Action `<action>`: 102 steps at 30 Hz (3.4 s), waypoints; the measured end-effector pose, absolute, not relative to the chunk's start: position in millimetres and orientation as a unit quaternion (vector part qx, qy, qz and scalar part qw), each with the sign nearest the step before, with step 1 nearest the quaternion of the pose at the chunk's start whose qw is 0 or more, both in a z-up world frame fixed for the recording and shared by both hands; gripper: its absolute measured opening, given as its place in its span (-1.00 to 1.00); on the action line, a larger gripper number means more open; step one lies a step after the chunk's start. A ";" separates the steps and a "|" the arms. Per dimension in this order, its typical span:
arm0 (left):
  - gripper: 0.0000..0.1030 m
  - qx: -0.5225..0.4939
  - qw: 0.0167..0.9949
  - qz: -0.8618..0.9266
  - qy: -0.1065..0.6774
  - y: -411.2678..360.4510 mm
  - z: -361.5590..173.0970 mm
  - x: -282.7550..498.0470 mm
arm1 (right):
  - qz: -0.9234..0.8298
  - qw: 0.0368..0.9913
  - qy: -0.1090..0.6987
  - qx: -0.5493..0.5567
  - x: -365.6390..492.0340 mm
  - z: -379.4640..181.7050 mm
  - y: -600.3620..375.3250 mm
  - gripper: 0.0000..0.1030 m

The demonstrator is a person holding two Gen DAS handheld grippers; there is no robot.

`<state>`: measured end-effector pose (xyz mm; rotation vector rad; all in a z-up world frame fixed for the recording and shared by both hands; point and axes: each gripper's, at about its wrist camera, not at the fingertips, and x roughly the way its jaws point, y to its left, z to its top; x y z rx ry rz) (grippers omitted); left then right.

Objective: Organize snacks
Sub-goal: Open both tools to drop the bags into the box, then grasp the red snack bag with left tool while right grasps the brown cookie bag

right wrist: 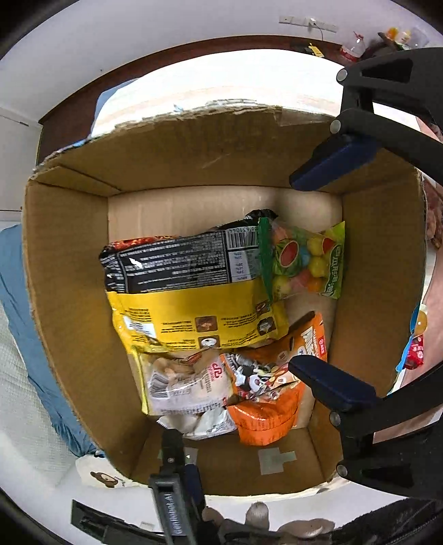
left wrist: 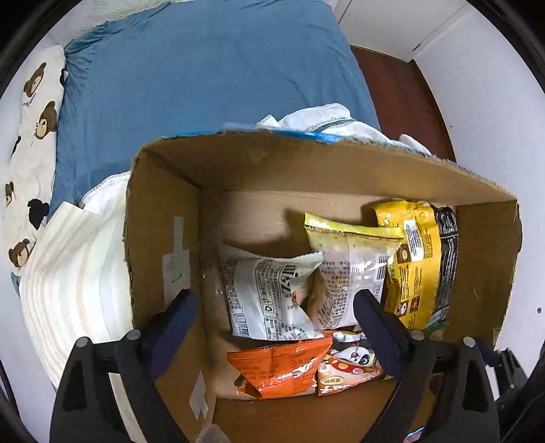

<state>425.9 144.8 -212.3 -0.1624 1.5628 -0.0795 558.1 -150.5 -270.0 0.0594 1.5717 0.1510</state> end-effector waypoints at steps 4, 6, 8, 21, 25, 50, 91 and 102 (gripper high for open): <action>0.83 -0.078 0.719 -0.026 0.690 145.1 -198.4 412.3 | 0.067 0.715 0.695 0.029 556.6 -259.8 -147.9 0.93; 0.83 -0.078 0.732 -0.019 0.676 145.1 -190.6 402.2 | 0.068 0.724 0.686 0.025 552.4 -254.9 -145.3 0.94; 0.83 -0.082 0.750 -0.016 0.657 145.0 -177.3 387.7 | 0.069 0.732 0.678 0.028 543.2 -248.6 -145.2 0.94; 0.83 -0.048 0.838 0.008 0.543 130.1 -127.9 278.6 | 0.060 0.805 0.590 0.025 471.3 -207.2 -153.4 0.94; 0.83 -0.048 0.850 0.008 0.524 126.8 -117.2 248.4 | 0.061 0.825 0.562 0.020 448.8 -190.0 -152.1 0.94; 0.83 -0.009 0.892 0.006 0.451 95.6 -79.6 109.3 | 0.068 0.858 0.498 0.103 326.3 -125.4 -193.0 0.94; -0.03 -0.294 0.711 -0.026 0.638 97.0 -306.4 77.8 | 0.107 0.699 0.704 0.072 330.3 -333.9 -237.3 0.59; -0.33 -0.222 0.725 -0.010 0.652 105.1 -295.6 74.7 | 0.080 0.709 0.696 0.084 277.9 -344.7 -207.8 -0.08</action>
